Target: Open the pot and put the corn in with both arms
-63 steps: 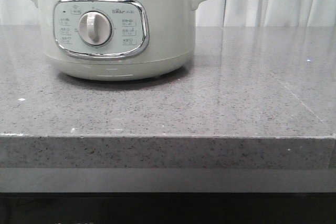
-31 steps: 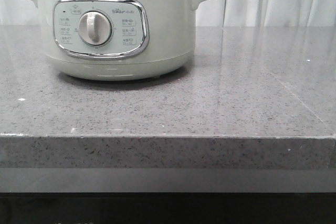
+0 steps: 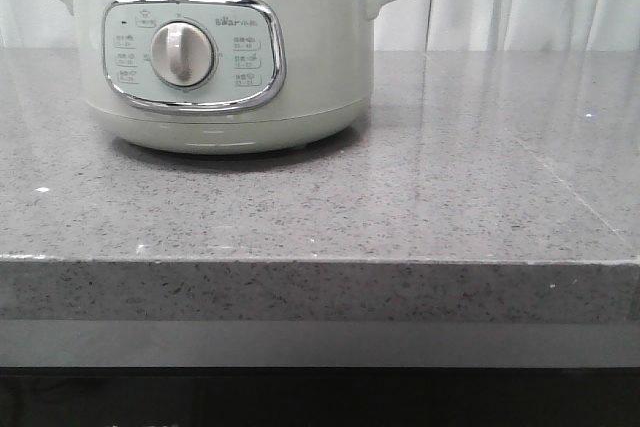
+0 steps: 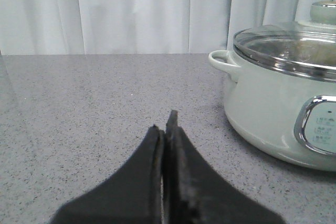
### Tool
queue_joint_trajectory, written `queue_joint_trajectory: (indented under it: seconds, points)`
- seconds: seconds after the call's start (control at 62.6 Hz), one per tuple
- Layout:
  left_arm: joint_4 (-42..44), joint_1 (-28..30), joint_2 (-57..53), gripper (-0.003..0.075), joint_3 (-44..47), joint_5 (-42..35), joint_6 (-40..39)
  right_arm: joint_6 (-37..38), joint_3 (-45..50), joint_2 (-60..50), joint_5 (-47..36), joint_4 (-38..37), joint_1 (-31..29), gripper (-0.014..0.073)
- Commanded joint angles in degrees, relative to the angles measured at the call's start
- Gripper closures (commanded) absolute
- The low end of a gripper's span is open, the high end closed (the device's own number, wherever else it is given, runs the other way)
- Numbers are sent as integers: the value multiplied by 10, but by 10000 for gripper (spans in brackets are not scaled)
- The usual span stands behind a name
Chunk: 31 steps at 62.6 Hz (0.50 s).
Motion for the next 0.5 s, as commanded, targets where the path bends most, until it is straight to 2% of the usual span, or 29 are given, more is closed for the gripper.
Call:
queue_joint_trajectory:
  seconds: [0.0, 0.16, 0.479]
  points:
    - [0, 1, -38, 741, 22, -42, 1, -2, -16, -2, -48, 2, -1, 715]
    - [0, 1, -108, 741, 100, -42, 1, -2, -16, -2, -47, 2, -1, 715]
    - [0, 1, -106, 741, 178, -61, 1, -2, -16, -2, -43, 2, -1, 715]
